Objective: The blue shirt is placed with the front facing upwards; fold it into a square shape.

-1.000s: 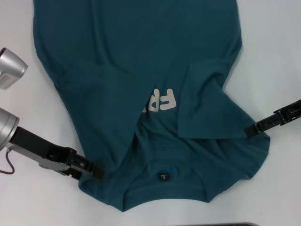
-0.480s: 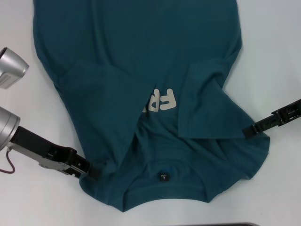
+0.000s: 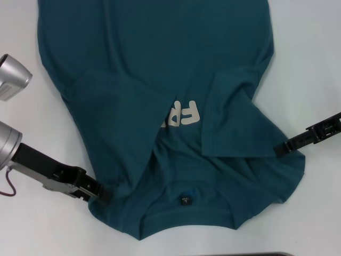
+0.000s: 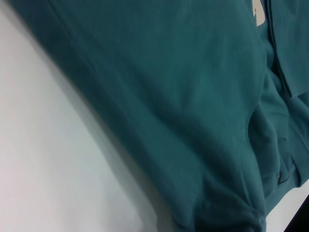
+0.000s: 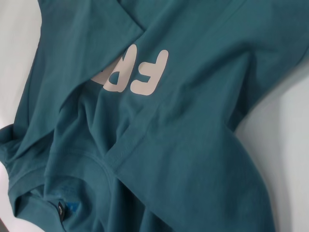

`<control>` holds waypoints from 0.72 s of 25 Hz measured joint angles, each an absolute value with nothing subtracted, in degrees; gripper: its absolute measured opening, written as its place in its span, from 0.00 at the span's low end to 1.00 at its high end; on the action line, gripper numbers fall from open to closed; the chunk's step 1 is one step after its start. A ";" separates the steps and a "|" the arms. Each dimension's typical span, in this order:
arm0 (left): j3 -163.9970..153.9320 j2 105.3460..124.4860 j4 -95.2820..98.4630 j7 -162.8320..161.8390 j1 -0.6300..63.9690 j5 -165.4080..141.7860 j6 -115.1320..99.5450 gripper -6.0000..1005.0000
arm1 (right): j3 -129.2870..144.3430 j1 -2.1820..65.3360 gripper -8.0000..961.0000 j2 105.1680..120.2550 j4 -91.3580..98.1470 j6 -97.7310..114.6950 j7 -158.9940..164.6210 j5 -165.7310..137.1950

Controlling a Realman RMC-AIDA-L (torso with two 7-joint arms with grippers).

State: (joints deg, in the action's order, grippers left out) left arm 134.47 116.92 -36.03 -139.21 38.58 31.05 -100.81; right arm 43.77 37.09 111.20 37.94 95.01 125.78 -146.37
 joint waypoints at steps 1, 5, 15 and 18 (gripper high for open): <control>134.48 116.89 -36.04 -139.26 38.58 31.04 -100.92 0.45 | 43.76 37.08 0.90 111.20 37.93 95.01 125.76 -146.36; 134.47 116.89 -36.04 -139.28 38.62 31.02 -101.21 0.43 | 43.80 37.12 0.90 111.29 37.90 95.00 125.76 -146.35; 134.12 116.83 -34.31 -139.10 38.87 30.74 -100.71 0.36 | 43.85 37.25 0.90 111.51 37.88 94.91 125.62 -146.33; 134.43 116.51 -34.31 -139.32 38.91 30.82 -100.69 0.33 | 43.87 37.28 0.90 111.62 37.87 94.86 125.55 -146.37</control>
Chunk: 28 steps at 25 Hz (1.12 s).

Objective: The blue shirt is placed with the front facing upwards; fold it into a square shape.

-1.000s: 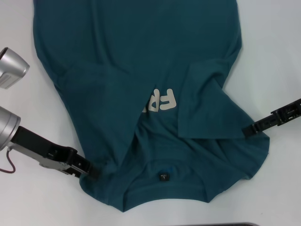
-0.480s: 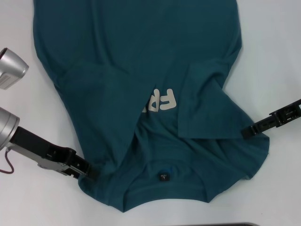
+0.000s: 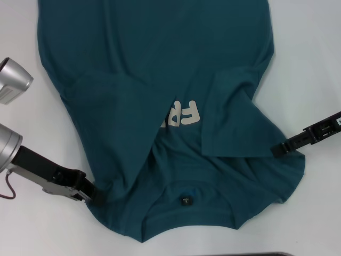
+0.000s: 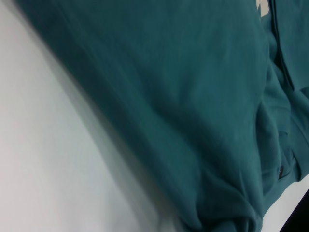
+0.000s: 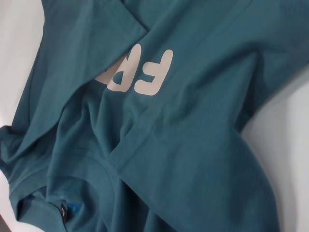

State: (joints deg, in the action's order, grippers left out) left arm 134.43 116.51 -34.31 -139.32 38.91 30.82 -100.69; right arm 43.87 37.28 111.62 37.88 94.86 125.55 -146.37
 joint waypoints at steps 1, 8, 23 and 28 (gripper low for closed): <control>134.40 116.48 -34.30 -139.33 38.94 30.82 -100.72 0.33 | 43.86 37.30 0.90 111.63 37.88 94.85 125.53 -146.37; 134.38 116.41 -34.28 -139.40 38.96 30.75 -100.79 0.06 | 44.04 37.45 0.90 111.72 37.88 94.40 125.50 -146.53; 135.16 114.80 -34.27 -139.25 38.93 31.25 -100.97 0.04 | 43.64 37.99 0.90 111.07 38.07 95.54 127.41 -146.44; 135.18 114.75 -34.28 -138.91 39.26 31.29 -101.03 0.04 | 43.66 38.10 0.90 110.21 38.64 97.14 128.76 -146.63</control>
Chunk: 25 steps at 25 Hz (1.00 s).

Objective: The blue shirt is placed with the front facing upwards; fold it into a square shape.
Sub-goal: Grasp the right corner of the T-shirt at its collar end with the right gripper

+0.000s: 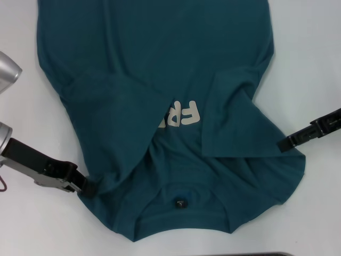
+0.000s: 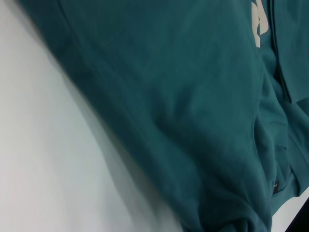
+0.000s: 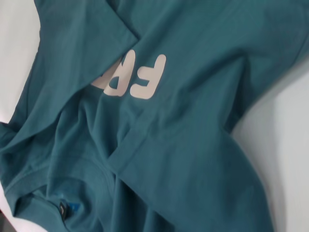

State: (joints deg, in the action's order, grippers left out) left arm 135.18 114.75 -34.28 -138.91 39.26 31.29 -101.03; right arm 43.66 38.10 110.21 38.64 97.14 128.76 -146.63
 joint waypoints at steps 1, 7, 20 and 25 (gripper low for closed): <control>135.18 114.72 -34.28 -138.90 39.28 31.29 -100.93 0.04 | 43.96 38.10 0.90 109.90 38.67 97.69 129.28 -146.92; 135.18 114.59 -34.36 -138.75 39.42 31.30 -100.62 0.04 | 44.24 38.26 0.90 109.79 38.67 98.18 130.01 -149.52; 135.54 114.61 -35.05 -138.72 39.80 31.38 -100.28 0.04 | 45.15 38.39 0.90 110.47 38.64 97.27 129.28 -150.56; 136.03 114.61 -35.07 -138.70 39.82 31.38 -100.27 0.04 | 45.71 38.41 0.90 110.58 38.27 96.53 129.07 -150.56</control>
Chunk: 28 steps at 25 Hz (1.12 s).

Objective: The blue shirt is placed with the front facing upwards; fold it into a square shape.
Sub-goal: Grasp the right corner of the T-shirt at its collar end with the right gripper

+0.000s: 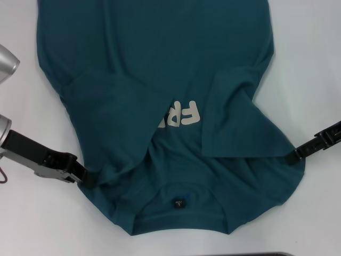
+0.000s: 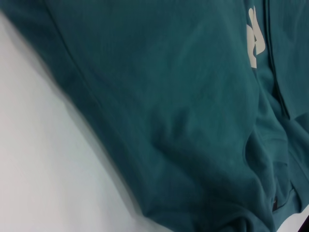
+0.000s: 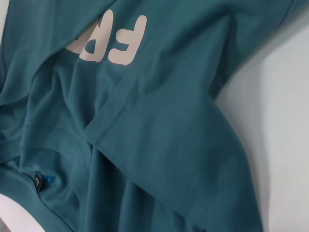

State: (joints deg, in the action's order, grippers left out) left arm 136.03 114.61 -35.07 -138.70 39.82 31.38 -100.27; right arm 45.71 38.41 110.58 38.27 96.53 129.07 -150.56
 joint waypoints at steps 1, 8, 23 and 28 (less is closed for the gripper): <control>136.05 114.61 -35.07 -138.70 39.82 31.38 -100.27 0.04 | 45.78 38.41 0.90 110.67 38.26 96.52 128.95 -150.56; 136.08 114.59 -35.07 -138.70 39.86 31.38 -100.28 0.04 | 45.88 38.41 0.90 111.09 38.42 96.51 128.53 -150.55; 136.65 114.52 -35.77 -138.83 40.31 31.37 -100.72 0.04 | 43.95 39.15 0.90 111.24 38.58 99.32 126.98 -148.89; 136.68 114.48 -35.77 -138.76 40.38 31.37 -100.73 0.04 | 43.15 39.11 0.90 110.12 38.66 100.54 126.50 -147.09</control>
State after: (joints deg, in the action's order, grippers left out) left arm 136.68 114.48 -35.77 -138.76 40.38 31.37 -100.73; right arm 43.15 39.11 110.12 38.66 100.54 126.50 -147.09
